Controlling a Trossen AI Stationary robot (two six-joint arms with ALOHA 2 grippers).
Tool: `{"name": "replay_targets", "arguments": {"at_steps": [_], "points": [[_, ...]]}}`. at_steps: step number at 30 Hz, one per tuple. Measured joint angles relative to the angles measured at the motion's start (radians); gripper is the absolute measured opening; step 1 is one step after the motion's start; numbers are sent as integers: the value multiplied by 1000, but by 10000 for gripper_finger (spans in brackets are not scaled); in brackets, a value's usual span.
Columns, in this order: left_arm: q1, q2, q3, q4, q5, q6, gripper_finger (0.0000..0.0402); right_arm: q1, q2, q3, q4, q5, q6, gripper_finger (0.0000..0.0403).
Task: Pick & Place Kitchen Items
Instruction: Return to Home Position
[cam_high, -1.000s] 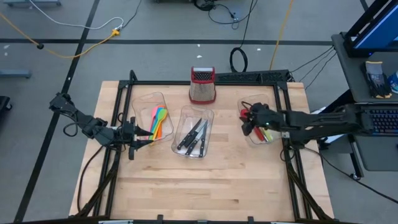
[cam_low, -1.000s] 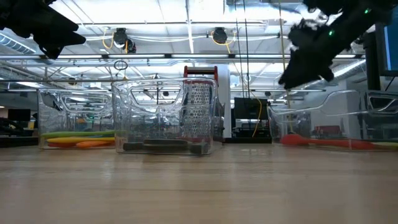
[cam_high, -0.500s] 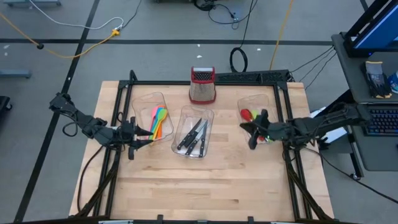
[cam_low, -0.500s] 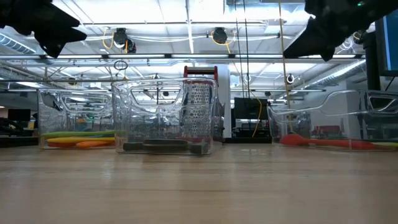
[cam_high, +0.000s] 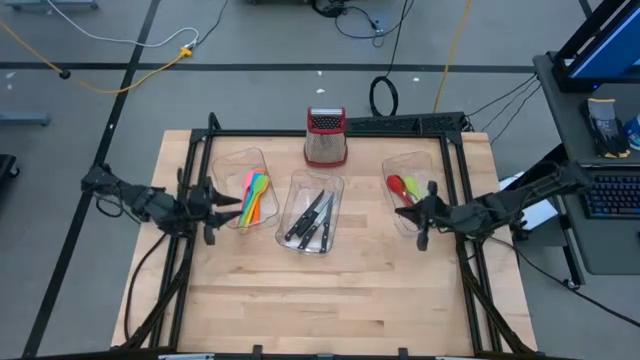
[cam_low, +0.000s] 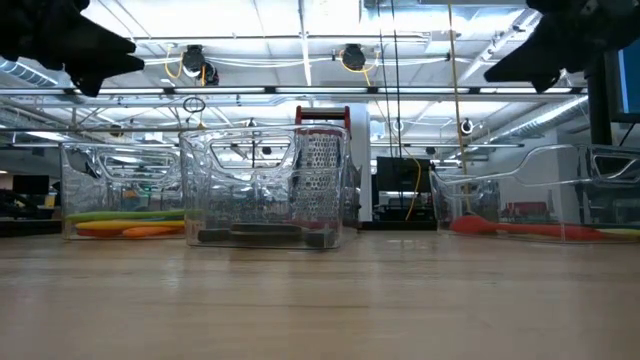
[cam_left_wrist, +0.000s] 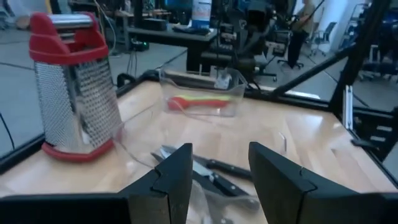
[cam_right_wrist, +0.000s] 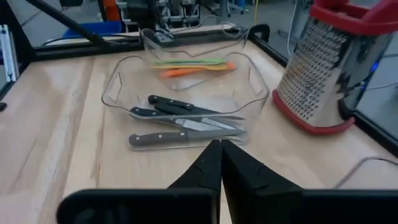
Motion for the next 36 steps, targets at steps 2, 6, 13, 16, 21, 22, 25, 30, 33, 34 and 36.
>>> {"name": "replay_targets", "arguments": {"at_steps": [2, 6, 13, 16, 21, 22, 25, 30, 33, 34, 36], "points": [[31, -62, 0, -58, 38, 0, 159, -1, -67, 0, -66, -22, -1, 1], [76, -174, 0, -122, 130, -9, 159, -16, -187, 0, -151, -138, 24, 1], [103, -187, -10, -134, 217, -1, 159, -42, -218, -15, -139, -341, -42, 1], [103, -184, -47, -128, 242, -23, 159, -43, -233, -82, -49, -377, -72, 1], [104, -192, -97, -92, 234, -33, 159, -42, -296, -217, 84, -469, -96, 0], [104, -192, -97, -82, 234, -34, 159, -42, -318, -232, 84, -469, -99, 0], [104, -192, -97, -74, 233, -33, 159, -42, -385, -270, 97, -470, -107, 0], [104, -192, -97, -73, 212, -2, 159, -42, -478, -354, 174, -549, -135, 0], [104, -192, -97, -67, 204, 17, 159, -42, -507, -390, 193, -549, -139, 0], [104, -192, -97, -67, 204, 24, 159, -42, -511, -398, 200, -549, -140, 0], [104, -192, -97, -66, 204, 42, 159, -42, -513, -405, 205, -550, -144, 0]]}}
